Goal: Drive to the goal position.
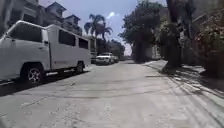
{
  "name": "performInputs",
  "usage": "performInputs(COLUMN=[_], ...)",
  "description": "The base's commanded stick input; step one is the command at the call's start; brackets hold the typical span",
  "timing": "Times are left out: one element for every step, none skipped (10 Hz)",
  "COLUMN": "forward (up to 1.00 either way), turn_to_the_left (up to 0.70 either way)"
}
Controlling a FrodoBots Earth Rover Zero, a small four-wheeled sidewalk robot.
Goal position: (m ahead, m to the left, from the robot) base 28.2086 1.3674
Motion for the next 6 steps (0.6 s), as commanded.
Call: performInputs(forward=[1.0,1.0,1.0,1.0,1.0,1.0], turn_to_the_left=[-0.37,-0.23,0.03,0.03,0.03,0.03])
